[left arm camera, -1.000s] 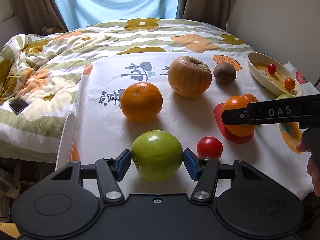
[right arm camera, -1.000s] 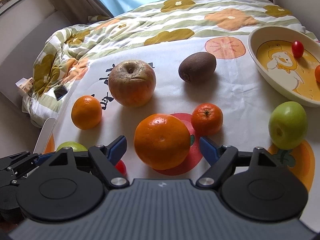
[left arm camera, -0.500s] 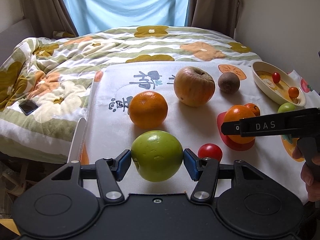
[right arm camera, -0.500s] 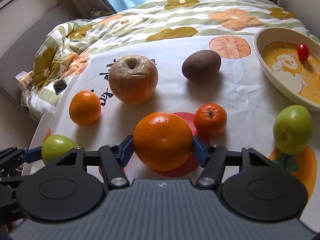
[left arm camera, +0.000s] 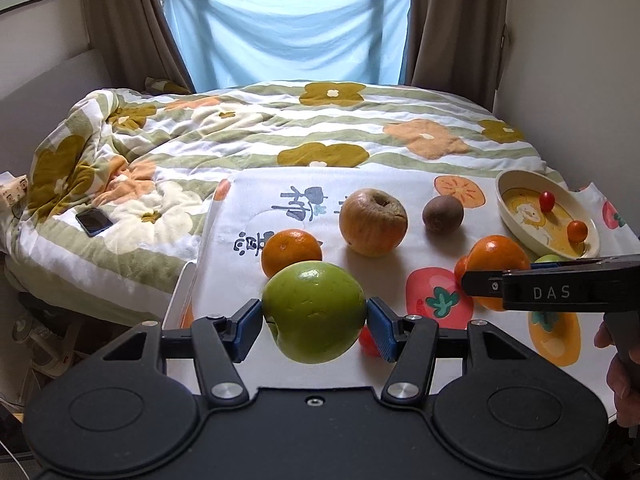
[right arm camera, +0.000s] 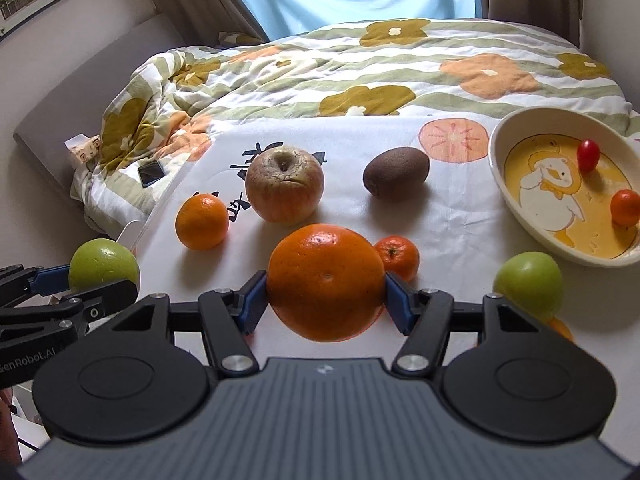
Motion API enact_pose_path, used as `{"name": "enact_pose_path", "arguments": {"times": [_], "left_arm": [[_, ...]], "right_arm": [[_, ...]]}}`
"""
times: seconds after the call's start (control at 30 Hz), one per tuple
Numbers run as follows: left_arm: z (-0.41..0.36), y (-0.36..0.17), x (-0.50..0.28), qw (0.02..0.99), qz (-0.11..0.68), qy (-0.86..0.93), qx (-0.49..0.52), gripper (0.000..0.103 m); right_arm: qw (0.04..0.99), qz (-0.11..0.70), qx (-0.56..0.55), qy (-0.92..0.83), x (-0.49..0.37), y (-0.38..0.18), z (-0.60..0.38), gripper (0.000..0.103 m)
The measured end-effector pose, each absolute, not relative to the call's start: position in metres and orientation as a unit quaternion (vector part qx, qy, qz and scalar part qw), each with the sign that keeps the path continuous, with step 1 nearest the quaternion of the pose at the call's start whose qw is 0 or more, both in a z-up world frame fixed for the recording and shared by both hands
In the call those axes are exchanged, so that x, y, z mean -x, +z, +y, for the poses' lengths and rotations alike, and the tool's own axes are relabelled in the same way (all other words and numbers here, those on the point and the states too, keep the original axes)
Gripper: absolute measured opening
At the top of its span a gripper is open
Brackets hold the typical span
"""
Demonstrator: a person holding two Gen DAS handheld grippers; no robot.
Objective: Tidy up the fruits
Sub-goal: 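Carry apple and orange to the duck bowl and release them inside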
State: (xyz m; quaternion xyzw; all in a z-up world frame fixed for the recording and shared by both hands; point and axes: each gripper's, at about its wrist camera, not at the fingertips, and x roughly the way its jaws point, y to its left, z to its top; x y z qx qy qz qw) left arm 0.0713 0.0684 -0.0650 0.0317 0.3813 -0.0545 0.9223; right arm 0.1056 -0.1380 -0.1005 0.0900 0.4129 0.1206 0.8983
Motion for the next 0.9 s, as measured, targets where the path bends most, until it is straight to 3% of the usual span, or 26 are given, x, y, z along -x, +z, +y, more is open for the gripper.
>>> {"name": "enact_pose_path", "arguments": {"times": [0.53, 0.9], "left_arm": [[-0.055, -0.011, -0.050, 0.933, 0.342, -0.107, -0.026, 0.062], [-0.131, -0.008, -0.090, 0.925, 0.337, -0.174, -0.023, 0.062]], "right_arm": [[0.913, 0.390, -0.092, 0.081, -0.070, -0.044, -0.286, 0.076], [0.920, 0.377, -0.103, 0.015, -0.083, -0.033, -0.373, 0.076]]}}
